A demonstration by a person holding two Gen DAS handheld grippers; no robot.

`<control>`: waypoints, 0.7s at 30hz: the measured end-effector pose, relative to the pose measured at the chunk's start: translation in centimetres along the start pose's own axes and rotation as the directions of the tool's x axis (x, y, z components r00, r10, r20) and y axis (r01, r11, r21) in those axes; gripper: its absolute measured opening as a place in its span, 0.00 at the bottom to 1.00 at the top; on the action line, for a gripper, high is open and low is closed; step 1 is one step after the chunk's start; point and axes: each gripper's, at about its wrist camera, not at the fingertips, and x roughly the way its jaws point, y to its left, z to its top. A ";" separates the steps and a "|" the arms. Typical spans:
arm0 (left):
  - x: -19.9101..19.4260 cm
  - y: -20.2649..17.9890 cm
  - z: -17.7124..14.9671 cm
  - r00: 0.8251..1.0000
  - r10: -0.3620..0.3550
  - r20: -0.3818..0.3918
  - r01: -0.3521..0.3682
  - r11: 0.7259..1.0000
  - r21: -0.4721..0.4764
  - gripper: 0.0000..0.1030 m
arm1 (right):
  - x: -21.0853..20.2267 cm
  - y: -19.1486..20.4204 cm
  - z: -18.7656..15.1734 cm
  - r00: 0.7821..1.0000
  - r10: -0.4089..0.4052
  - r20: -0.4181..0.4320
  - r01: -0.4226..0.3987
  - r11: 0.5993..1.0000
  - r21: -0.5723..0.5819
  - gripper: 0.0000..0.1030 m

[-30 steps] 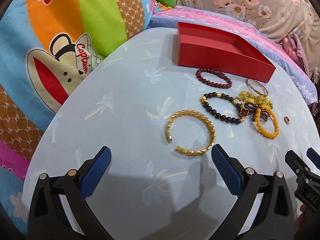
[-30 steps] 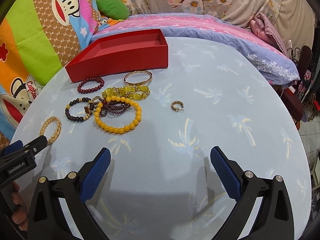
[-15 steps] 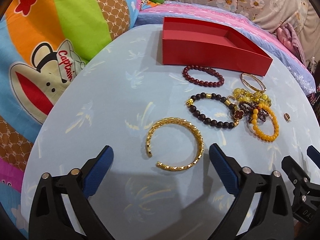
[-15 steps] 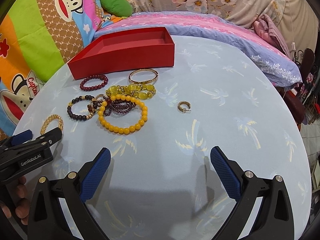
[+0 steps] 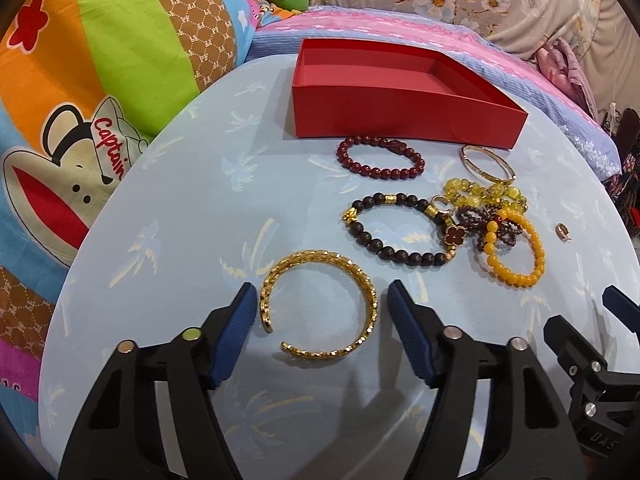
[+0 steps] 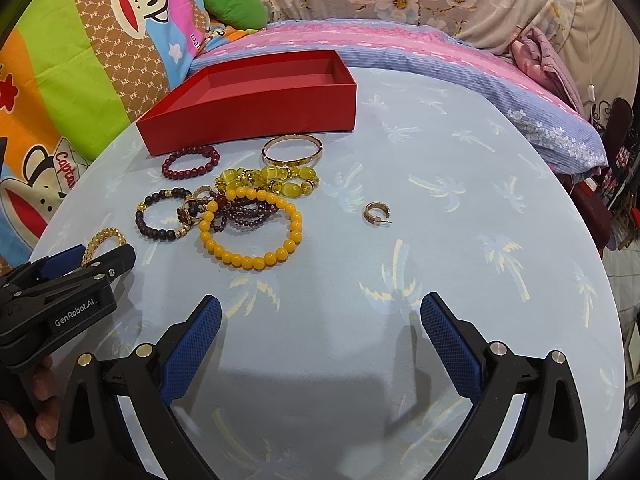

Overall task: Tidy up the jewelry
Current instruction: 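Grasp the gold twisted cuff with the left gripper while the right grasps the yellow bead bracelet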

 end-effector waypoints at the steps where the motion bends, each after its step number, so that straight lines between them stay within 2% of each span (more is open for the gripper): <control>1: -0.1 0.0 0.0 1.000 -0.003 0.003 0.003 1.000 0.001 0.53 | 0.0 0.0 0.0 1.000 0.002 -0.002 -0.002 1.000 0.001 0.94; 6: -0.2 0.0 0.0 1.000 -0.028 0.005 0.028 1.000 -0.001 0.53 | 0.2 -0.2 0.3 1.000 0.011 -0.006 -0.011 1.000 0.006 0.94; 12: -0.2 0.1 -0.1 1.000 -0.021 0.013 0.022 1.000 -0.006 0.53 | 0.6 -0.1 1.5 1.000 0.031 -0.002 -0.031 0.999 0.014 0.93; 21: -0.1 -0.2 -0.1 1.000 -0.003 0.018 0.002 1.000 0.008 0.53 | 1.9 0.8 3.3 0.999 0.031 0.007 -0.031 1.000 -0.001 0.80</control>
